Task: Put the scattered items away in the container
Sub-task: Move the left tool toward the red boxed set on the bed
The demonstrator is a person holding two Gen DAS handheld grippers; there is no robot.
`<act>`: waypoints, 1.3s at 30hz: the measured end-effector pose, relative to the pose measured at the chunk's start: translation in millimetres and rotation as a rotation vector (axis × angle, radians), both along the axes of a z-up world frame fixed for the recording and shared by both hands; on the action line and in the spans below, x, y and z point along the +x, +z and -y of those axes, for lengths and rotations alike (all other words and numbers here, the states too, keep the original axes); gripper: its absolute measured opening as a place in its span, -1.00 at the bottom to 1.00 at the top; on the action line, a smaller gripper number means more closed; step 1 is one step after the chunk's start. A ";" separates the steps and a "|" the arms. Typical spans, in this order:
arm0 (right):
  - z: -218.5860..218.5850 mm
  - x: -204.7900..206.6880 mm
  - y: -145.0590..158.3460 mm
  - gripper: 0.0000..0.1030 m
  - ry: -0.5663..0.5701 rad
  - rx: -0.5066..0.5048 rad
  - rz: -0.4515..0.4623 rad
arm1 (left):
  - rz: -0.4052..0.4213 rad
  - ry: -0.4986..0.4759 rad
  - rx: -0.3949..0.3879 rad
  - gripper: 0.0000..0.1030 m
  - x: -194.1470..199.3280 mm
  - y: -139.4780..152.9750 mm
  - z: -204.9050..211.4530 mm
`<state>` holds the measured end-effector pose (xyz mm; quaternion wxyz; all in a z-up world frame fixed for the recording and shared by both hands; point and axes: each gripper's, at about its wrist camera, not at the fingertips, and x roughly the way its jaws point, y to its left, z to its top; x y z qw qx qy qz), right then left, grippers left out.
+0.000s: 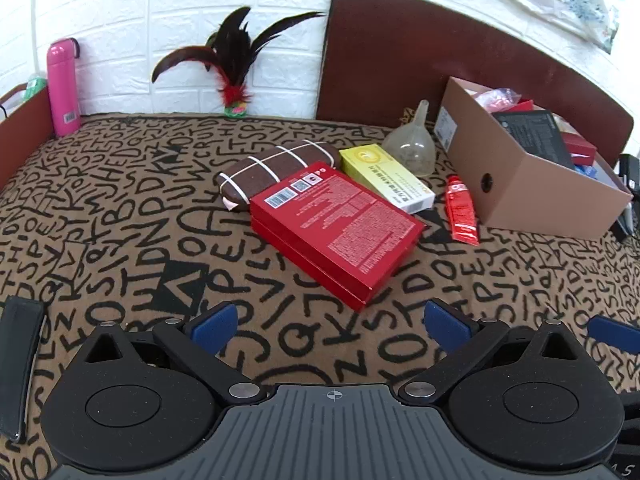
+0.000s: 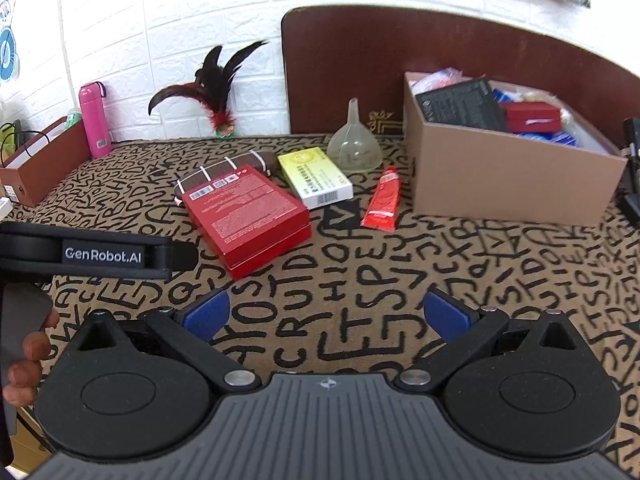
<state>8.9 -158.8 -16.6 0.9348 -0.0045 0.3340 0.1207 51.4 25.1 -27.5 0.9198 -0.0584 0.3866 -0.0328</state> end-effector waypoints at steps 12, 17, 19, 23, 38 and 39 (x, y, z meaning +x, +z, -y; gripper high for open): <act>-12.9 30.2 -19.0 0.99 -0.003 -0.060 -0.077 | -0.051 -0.004 0.005 1.00 28.1 -14.6 -5.2; -23.4 40.0 -23.3 0.99 0.008 -0.106 -0.067 | -0.024 -0.007 -0.044 1.00 38.9 -17.7 -21.3; -24.7 44.1 -24.4 0.99 0.064 -0.059 -0.060 | -0.018 0.011 -0.083 1.00 48.0 -19.1 -31.2; -27.6 63.6 -28.8 0.99 0.115 0.059 -0.088 | -0.013 0.021 -0.102 1.00 71.8 -24.0 -45.0; -71.2 126.4 -61.1 0.95 0.276 -0.031 -0.093 | -0.047 -0.265 -0.096 0.98 152.3 -46.9 -37.2; -72.4 128.2 -61.8 0.89 0.286 -0.036 -0.089 | -0.049 -0.273 -0.105 0.99 152.1 -47.9 -35.6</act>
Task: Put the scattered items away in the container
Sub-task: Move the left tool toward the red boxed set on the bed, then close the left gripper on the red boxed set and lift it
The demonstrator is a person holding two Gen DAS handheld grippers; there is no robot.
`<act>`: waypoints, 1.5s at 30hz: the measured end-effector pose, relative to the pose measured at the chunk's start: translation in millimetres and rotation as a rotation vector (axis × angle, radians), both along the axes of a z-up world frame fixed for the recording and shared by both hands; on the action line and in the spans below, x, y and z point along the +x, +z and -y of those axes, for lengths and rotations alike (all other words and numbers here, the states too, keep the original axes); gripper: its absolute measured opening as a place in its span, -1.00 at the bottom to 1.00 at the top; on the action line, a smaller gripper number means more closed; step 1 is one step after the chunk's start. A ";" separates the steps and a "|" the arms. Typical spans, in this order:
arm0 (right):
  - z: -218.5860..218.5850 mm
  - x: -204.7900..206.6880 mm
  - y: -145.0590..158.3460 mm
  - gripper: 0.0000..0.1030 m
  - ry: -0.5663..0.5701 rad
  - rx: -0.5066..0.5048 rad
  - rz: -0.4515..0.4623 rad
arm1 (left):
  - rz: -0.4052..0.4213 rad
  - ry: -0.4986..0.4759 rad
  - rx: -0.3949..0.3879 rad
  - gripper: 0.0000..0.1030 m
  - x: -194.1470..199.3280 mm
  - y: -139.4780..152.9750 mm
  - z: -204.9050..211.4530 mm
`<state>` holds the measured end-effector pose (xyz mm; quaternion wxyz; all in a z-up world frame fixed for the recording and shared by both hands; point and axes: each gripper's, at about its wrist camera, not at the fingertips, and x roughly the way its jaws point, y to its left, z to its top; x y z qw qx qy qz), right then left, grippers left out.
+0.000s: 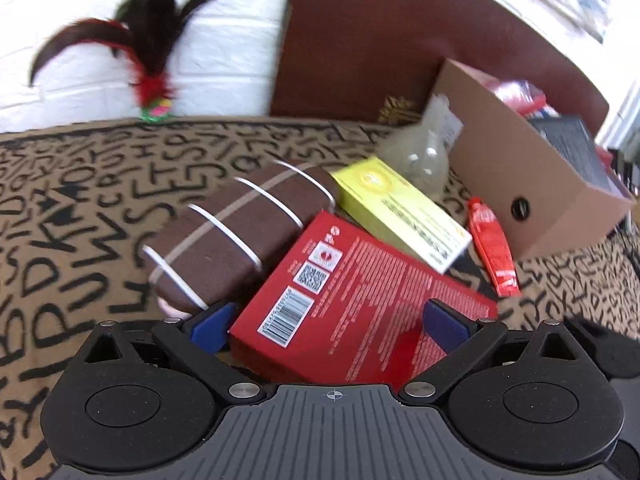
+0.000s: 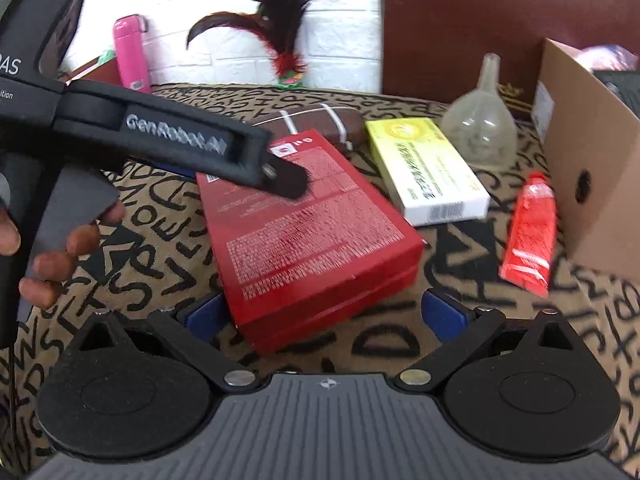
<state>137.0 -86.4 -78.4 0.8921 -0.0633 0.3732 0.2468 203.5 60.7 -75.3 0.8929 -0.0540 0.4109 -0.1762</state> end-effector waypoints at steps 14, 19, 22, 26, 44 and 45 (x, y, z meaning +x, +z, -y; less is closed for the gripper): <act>53.2 -57.1 2.5 0.66 -0.038 -0.026 0.027 | -0.101 -0.225 -0.093 0.96 -84.3 0.0 49.6; 94.9 -104.5 4.3 0.72 -0.047 0.032 0.024 | -0.131 -0.224 -0.061 0.99 -94.8 -5.4 58.7; 99.6 -113.2 4.8 0.74 -0.066 -0.011 0.042 | -0.123 -0.179 -0.033 0.99 -84.4 -2.0 58.3; 98.9 -112.0 9.5 0.74 -0.046 0.030 0.061 | -0.134 -0.167 -0.011 1.00 -76.1 1.8 61.8; 102.9 -94.0 -3.3 0.54 -0.032 0.081 0.051 | -0.213 -0.209 0.005 0.95 -71.4 1.4 97.1; 106.7 -96.8 -2.6 0.51 -0.032 0.086 0.055 | -0.204 -0.218 0.016 0.94 -75.7 3.2 103.2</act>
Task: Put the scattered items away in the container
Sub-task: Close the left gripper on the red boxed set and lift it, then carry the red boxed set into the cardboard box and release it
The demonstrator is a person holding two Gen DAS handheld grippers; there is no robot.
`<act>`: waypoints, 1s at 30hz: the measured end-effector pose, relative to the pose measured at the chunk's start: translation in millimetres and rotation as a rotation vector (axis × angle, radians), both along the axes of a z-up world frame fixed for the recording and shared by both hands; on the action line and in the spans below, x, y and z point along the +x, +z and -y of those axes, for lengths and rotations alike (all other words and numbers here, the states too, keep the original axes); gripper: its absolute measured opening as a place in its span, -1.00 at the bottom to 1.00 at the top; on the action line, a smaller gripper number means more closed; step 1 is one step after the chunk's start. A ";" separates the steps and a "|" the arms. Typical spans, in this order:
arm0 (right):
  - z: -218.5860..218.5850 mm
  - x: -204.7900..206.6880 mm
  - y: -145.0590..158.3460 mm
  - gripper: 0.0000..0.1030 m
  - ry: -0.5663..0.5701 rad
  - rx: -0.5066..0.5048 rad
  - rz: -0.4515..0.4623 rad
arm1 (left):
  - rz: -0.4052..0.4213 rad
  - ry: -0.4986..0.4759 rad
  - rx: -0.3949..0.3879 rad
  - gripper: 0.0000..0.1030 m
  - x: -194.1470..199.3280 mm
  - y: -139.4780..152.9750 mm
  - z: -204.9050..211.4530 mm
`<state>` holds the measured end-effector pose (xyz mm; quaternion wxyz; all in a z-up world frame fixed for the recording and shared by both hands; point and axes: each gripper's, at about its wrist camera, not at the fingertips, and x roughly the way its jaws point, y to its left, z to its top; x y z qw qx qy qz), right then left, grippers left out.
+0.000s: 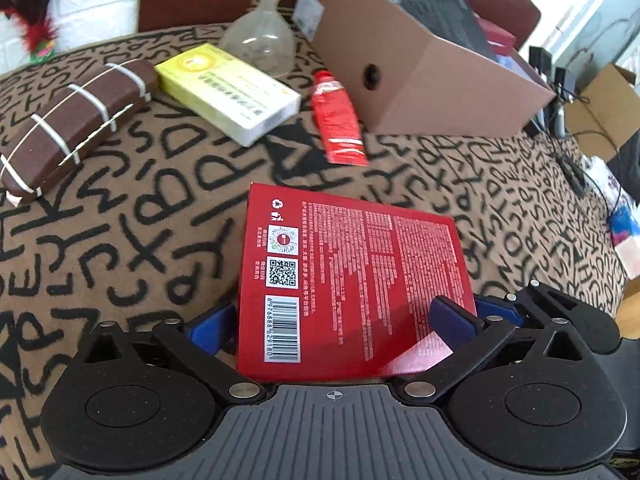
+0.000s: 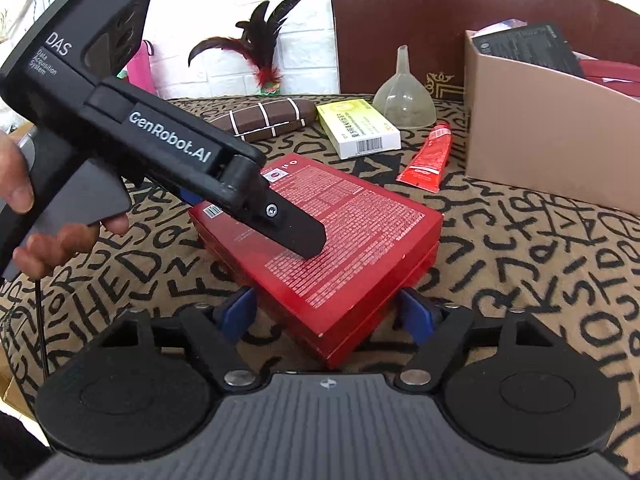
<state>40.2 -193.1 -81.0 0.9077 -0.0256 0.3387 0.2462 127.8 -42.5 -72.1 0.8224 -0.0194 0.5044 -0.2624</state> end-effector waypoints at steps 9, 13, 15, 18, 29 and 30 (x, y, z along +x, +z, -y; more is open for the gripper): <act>66.8 -25.4 31.6 0.47 -0.114 0.029 0.064 | 0.110 -0.083 -0.066 0.87 -19.1 49.4 71.4; 92.8 -33.0 63.7 0.47 -0.144 -0.027 0.180 | 0.193 -0.116 -0.110 0.88 -15.8 88.1 103.6; 106.1 -31.2 81.5 0.47 -0.154 -0.043 0.233 | 0.235 -0.125 -0.134 0.88 -8.5 108.4 118.3; 126.0 -17.2 108.5 0.48 -0.166 -0.052 0.292 | 0.278 -0.121 -0.165 0.88 10.5 137.2 139.1; 185.4 108.1 180.5 0.50 -0.151 -0.060 0.381 | 0.297 -0.052 -0.249 0.90 133.4 189.9 203.1; 190.0 124.1 181.0 0.50 -0.152 -0.060 0.380 | 0.291 -0.048 -0.247 0.93 143.4 188.9 207.4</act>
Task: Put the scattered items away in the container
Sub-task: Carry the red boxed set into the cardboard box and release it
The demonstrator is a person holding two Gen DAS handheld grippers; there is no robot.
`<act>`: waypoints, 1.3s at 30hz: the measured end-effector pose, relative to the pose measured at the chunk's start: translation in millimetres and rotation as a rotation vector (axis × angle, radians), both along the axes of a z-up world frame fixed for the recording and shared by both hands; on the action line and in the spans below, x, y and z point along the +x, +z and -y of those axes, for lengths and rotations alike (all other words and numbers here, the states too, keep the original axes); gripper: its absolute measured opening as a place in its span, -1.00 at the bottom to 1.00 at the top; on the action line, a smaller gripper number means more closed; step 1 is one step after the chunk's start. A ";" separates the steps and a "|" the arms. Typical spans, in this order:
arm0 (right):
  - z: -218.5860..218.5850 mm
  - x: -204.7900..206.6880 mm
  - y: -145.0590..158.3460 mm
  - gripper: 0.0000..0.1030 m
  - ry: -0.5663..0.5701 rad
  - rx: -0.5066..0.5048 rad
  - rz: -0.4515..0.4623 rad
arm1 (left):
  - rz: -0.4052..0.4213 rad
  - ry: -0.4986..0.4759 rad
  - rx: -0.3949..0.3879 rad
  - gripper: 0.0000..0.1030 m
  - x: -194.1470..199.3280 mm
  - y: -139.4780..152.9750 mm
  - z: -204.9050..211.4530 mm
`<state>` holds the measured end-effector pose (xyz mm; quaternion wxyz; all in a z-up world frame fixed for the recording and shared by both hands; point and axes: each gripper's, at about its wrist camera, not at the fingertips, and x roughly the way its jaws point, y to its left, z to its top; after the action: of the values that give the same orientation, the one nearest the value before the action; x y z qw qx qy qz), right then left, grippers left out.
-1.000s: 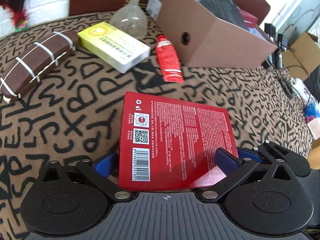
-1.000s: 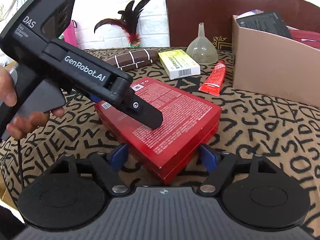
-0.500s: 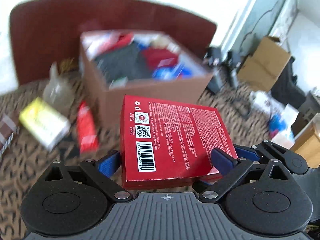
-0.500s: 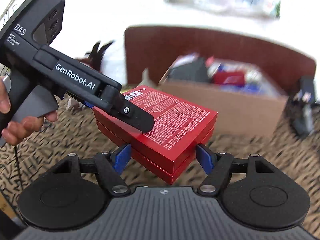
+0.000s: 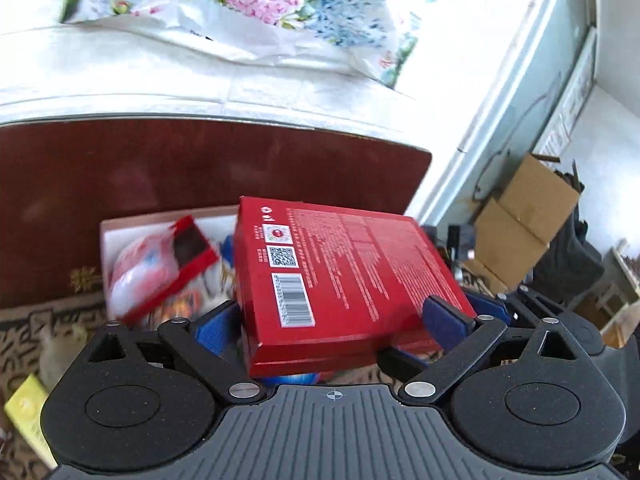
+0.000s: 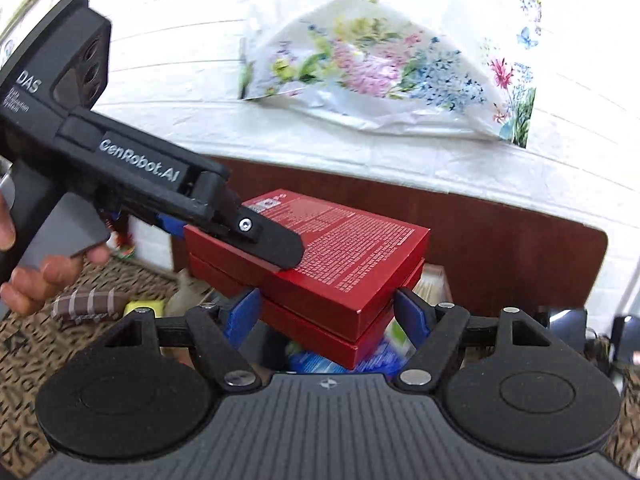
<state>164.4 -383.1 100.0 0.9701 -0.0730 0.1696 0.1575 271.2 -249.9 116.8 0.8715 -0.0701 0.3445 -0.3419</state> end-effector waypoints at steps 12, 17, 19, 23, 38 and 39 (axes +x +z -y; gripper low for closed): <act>26.1 153.1 -54.6 0.53 -0.027 -0.072 -0.176 | -0.168 0.040 -0.003 0.88 116.3 -77.0 21.4; 27.6 145.9 -65.4 0.54 0.000 -0.137 -0.201 | -0.206 0.001 -0.030 0.89 115.0 -81.6 18.9; 28.7 143.9 -65.1 0.54 -0.005 -0.147 -0.198 | -0.187 -0.021 -0.005 0.89 109.8 -81.4 22.5; 33.5 142.7 -60.6 0.50 -0.042 -0.122 -0.220 | -0.186 -0.048 -0.013 0.90 103.9 -78.9 22.7; 35.7 168.2 -76.5 0.02 -0.213 -0.159 -0.336 | -0.209 -0.031 -0.006 0.96 102.8 -83.4 11.0; 34.1 162.9 -72.8 0.02 -0.204 -0.168 -0.330 | -0.194 -0.029 -0.001 0.96 102.5 -83.1 9.7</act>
<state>327.3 -417.2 27.2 0.9306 -0.1095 0.3452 0.0535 373.7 -259.6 33.7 0.8290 -0.0983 0.4280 -0.3461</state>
